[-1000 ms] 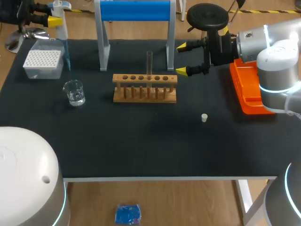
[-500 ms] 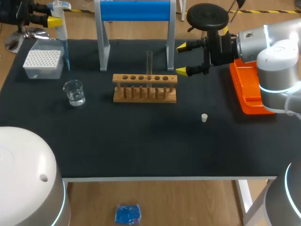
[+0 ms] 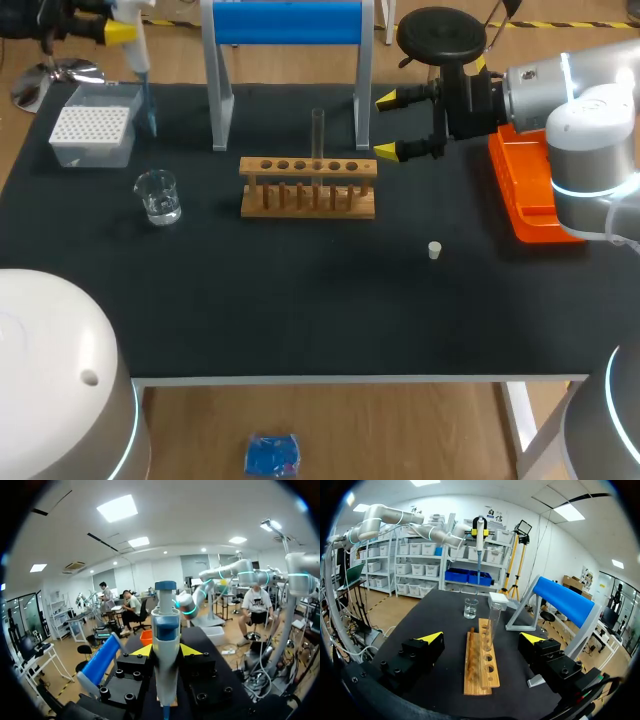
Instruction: Invert the test tube, pick up the pipette, mount the tip to pipette, aspirate from beaker and dispense into the tube, eject the tip, return the pipette, and cap with the stopper.
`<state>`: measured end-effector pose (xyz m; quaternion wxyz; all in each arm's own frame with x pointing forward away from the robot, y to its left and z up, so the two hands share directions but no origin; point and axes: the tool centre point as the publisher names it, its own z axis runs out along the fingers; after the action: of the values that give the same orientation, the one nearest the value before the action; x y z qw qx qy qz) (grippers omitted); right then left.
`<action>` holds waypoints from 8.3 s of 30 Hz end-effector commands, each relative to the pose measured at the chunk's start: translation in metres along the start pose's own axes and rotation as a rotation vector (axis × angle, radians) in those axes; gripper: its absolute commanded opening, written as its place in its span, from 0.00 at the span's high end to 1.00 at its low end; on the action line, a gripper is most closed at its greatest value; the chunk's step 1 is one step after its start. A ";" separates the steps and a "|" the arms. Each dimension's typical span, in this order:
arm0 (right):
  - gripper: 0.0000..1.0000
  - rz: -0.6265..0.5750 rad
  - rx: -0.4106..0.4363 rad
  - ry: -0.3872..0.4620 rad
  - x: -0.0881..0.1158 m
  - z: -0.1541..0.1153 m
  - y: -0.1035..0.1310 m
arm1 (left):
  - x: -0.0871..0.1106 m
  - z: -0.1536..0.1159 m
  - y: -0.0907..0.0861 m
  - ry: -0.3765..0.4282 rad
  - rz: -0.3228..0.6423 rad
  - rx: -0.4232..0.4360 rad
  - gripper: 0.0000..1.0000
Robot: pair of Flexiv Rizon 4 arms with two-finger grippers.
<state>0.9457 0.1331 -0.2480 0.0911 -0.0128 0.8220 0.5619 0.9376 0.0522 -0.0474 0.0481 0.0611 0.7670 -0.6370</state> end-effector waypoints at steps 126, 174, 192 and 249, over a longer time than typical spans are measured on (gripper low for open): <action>0.00 0.000 -0.001 0.001 0.000 0.000 -0.001 | -0.067 0.213 -0.082 0.224 -0.161 0.197 1.00; 0.00 0.000 -0.001 0.001 0.000 0.000 -0.001 | -0.063 0.211 -0.067 0.213 -0.173 0.212 1.00; 0.00 0.000 -0.001 0.001 0.000 0.000 -0.001 | -0.063 0.211 -0.061 0.204 -0.185 0.205 1.00; 0.00 0.000 -0.001 0.001 0.000 0.000 -0.001 | -0.067 0.215 -0.051 0.215 -0.197 0.210 1.00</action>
<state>0.9456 0.1331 -0.2481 0.0913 -0.0128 0.8220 0.5620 0.9958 -0.1713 -0.0293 -0.1036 0.0585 0.6975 -0.7066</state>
